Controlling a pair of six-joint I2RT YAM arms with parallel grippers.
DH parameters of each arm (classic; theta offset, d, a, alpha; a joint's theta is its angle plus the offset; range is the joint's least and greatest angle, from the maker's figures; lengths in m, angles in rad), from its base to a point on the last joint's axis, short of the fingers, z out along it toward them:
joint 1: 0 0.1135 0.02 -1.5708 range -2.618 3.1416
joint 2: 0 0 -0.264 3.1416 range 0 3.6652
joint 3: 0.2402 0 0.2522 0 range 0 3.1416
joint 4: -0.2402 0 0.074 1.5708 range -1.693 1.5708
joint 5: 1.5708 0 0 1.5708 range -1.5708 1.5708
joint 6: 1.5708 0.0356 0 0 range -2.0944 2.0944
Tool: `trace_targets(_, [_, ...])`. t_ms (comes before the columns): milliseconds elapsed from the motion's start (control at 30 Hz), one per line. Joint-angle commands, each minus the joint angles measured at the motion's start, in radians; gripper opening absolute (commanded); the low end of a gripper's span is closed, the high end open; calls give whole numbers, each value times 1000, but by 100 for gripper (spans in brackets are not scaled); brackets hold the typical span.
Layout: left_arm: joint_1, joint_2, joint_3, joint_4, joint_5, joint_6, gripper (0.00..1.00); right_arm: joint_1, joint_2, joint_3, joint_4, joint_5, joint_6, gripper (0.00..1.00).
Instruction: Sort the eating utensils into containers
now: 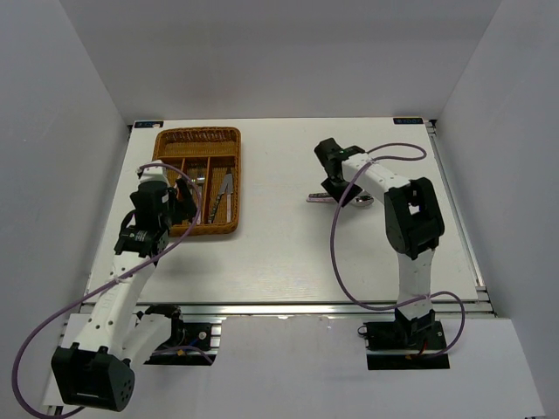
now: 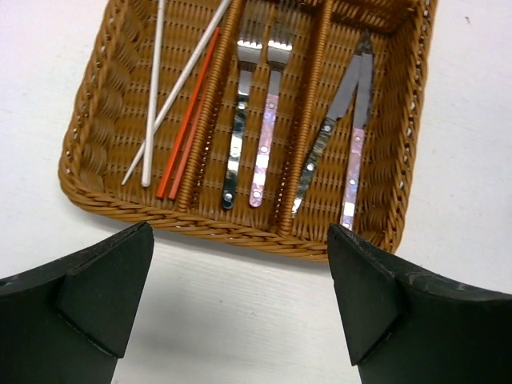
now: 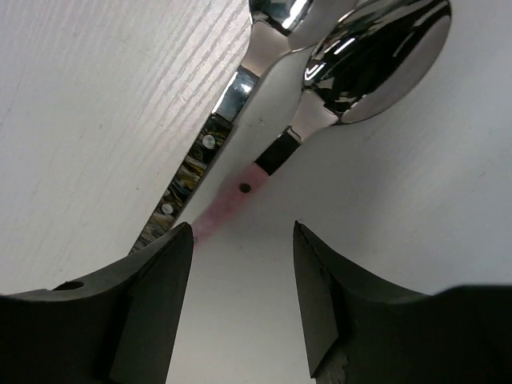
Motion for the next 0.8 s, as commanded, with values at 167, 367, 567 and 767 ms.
trace_targets(167, [-14, -13, 9, 18, 42, -4, 98, -13, 83, 55, -58, -7, 58, 56])
trace_targets(367, [-13, -10, 9, 18, 46, -1, 98, -16, 89, 8, -22, -13, 64, 54])
trace_targets(567, [-13, -3, 6, 20, 51, -1, 98, -51, 123, -11, -8, -70, 47, 47])
trace_targets(767, [-16, 5, 7, 17, 50, -1, 98, -71, 60, -176, 55, -107, 55, 17])
